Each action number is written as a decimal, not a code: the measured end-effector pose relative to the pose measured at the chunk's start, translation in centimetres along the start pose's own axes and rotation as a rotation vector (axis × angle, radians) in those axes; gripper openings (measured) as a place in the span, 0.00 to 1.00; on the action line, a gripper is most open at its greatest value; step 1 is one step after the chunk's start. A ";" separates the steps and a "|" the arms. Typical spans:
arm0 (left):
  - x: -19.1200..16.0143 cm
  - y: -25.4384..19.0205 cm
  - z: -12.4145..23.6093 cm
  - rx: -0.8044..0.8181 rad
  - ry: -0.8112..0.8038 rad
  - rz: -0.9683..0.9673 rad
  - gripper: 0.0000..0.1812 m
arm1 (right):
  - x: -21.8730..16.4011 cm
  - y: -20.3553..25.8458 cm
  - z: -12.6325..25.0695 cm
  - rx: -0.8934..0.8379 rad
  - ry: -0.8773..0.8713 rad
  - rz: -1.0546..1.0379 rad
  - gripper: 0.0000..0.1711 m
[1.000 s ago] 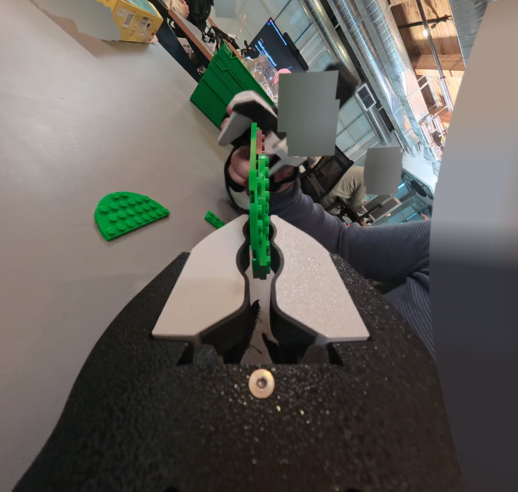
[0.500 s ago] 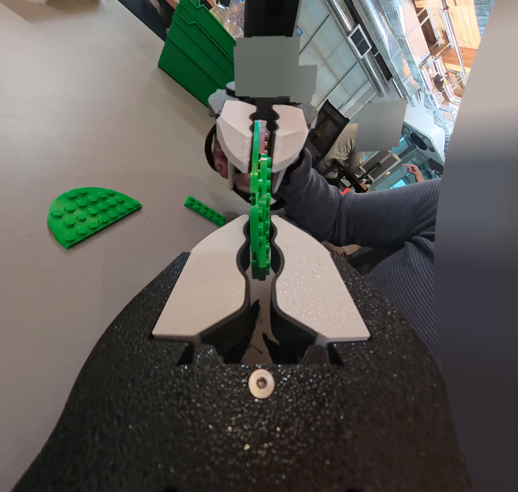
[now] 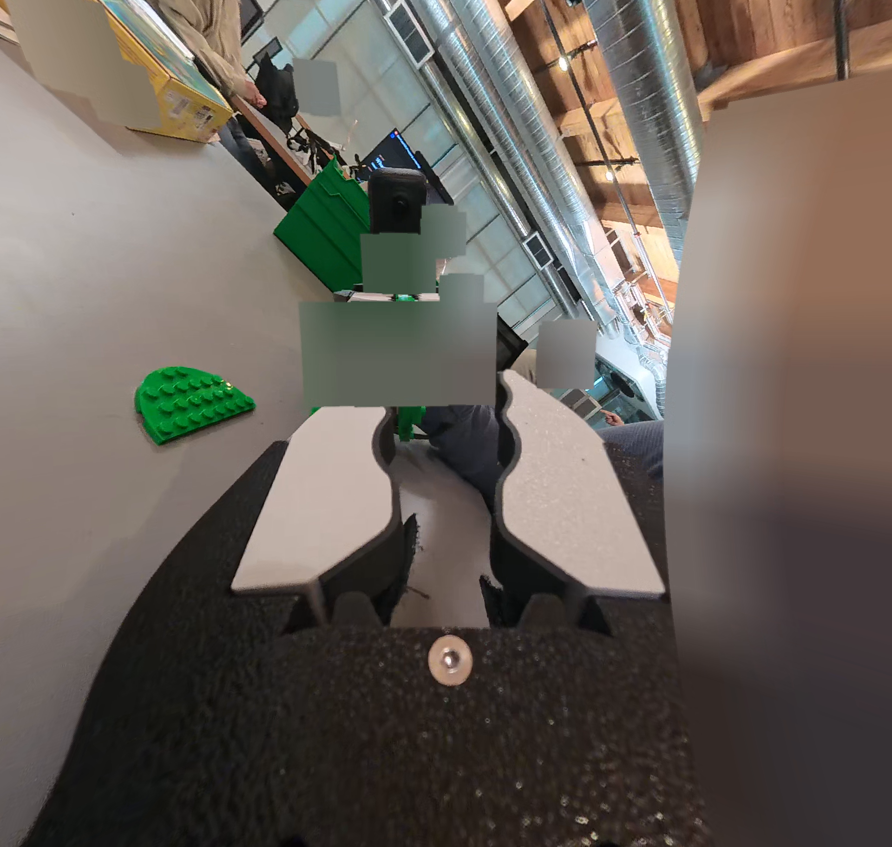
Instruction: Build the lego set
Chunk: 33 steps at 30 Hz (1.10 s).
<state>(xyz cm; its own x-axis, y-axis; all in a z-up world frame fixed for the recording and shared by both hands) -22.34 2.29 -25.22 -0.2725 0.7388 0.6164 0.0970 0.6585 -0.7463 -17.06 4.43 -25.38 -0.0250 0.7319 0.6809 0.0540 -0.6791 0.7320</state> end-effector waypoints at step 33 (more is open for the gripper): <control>-1.2 1.4 -0.7 0.127 0.089 -0.031 0.11 | -0.5 1.9 0.8 0.049 0.008 -0.029 0.05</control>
<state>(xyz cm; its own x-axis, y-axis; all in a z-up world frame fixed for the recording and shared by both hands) -21.25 2.43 -26.87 -0.1873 0.7316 0.6555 -0.0340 0.6621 -0.7487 -16.11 2.79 -24.33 -0.0351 0.7510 0.6594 0.1024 -0.6536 0.7499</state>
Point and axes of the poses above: each gripper's, where its closed fingertips meet, z back along the fingers, x out of its top, y = z × x across the jaws, the point moved 1 cm from there along z, back along the fingers, and after that the axes turned 3 degrees about -x, right-handed, at the moved point
